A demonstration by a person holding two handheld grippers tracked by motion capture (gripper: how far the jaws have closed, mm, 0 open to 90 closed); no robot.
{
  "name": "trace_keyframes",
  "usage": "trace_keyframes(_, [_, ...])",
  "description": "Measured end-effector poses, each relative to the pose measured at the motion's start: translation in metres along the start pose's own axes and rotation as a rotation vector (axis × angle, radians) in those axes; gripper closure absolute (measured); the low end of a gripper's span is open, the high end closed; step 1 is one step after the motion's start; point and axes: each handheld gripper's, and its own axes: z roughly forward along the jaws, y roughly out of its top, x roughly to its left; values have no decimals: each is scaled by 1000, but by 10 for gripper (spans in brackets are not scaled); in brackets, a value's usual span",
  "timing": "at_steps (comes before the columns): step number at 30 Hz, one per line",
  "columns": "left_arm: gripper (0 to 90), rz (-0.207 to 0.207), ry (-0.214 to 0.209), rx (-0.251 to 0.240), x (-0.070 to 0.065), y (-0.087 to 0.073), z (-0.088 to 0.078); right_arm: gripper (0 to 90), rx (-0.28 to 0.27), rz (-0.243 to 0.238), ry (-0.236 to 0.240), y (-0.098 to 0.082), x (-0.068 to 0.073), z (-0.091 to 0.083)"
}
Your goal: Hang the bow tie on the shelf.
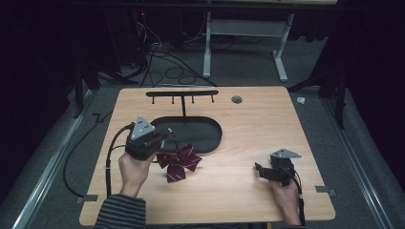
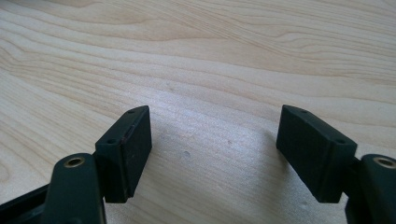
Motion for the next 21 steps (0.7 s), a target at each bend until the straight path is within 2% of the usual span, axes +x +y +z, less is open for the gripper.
trace_keyframes(3, [870, 5, -4, -8, 0, 7, 1, 281, 0, 0, 0, 0, 0, 0])
trace_keyframes(10, [870, -12, -18, -24, 6, 22, 5, 281, 0, 2, 0, 0, 0, 0])
trace_keyframes(21, [870, -5, -9, -34, 12, 41, 11, 280, 0, 3, 1, 0, 0, 0])
